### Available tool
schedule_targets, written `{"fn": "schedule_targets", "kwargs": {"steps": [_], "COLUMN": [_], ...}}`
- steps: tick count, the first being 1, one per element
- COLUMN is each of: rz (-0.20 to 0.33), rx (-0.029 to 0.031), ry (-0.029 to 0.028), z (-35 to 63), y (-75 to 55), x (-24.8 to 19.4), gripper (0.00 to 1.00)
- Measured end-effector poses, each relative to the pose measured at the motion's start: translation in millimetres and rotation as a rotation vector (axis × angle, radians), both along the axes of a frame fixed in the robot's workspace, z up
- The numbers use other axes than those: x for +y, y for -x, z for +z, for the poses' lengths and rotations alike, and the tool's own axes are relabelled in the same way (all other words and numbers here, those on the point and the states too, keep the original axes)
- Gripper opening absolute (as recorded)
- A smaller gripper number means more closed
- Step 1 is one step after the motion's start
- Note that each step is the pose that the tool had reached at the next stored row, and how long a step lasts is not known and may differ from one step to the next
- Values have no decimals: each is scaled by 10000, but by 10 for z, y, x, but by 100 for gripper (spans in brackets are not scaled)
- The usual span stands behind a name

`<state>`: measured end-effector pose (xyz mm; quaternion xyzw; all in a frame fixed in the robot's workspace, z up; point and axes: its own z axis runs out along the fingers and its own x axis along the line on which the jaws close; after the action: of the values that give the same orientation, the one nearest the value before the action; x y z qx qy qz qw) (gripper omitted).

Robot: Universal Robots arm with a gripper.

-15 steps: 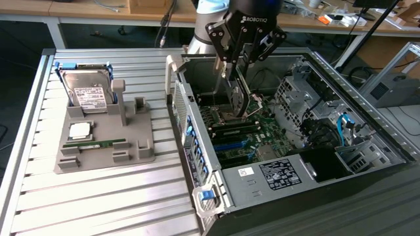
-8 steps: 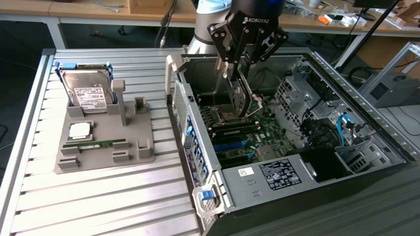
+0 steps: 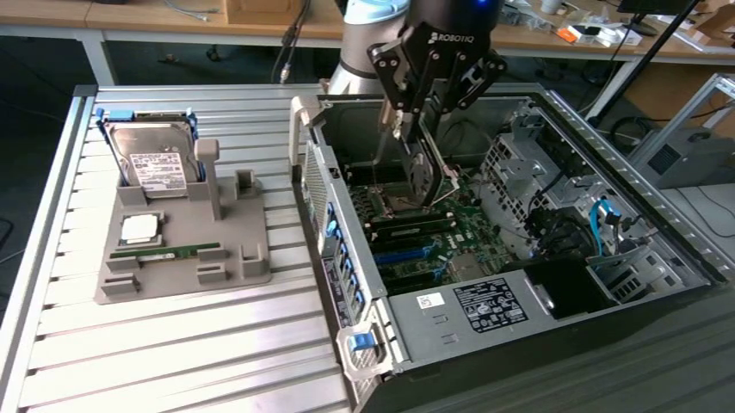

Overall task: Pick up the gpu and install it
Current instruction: 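Pick up the gpu and move the gpu toward the slot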

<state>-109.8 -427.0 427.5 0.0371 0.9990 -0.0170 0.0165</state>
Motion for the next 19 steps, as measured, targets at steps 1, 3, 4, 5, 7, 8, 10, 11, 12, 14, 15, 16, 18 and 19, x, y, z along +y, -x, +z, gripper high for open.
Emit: {"fn": "schedule_targets", "kwargs": {"steps": [1, 3, 4, 5, 7, 8, 10, 11, 12, 14, 15, 16, 18, 19], "rz": [0, 0, 0, 0, 0, 0, 0, 1, 0, 1, 1, 0, 0, 0], "rx": [-1, 0, 0, 0, 0, -1, 0, 0, 0, 0, 0, 0, -1, 0], "ry": [3, 9, 12, 20, 31, 37, 49, 54, 61, 73, 79, 89, 108, 118], "z": [-4, -13, -17, -23, -30, -34, -40, -42, -45, -51, -54, -58, -66, -68], "y": [-5, -18, -23, -33, -47, -53, -65, -71, -77, -89, -95, -105, -124, -132], "x": [0, 0, 0, 0, 0, 0, 0, 0, 0, 0, 0, 0, 0, 0], "gripper": [27, 27, 27, 27, 27, 27, 27, 27, 27, 27, 27, 27, 27, 27]}}
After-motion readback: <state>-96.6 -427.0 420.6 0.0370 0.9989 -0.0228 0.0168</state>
